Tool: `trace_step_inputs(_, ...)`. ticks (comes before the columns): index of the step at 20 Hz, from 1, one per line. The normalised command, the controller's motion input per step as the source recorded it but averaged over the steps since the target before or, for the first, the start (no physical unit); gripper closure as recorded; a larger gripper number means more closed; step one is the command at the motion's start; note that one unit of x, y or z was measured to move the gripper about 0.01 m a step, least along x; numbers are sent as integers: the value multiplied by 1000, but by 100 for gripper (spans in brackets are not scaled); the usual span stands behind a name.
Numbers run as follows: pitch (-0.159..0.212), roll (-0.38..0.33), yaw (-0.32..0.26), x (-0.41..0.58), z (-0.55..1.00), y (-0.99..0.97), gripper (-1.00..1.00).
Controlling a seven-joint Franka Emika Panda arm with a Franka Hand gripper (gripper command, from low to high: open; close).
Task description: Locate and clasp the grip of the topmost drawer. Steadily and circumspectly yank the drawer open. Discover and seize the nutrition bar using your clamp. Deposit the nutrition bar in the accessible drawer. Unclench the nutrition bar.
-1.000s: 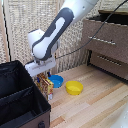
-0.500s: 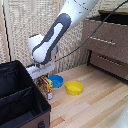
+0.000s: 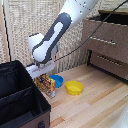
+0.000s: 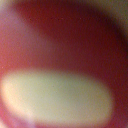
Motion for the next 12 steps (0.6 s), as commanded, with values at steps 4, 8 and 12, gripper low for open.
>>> trace_step_inputs(4, 76, 0, -135, 136, 1000, -4, 100)
trace_step_inputs(8, 73, 0, -139, 134, 1000, -2, 100)
trace_step_inputs(12, 55, -2, -141, 49, 1000, 11, 100)
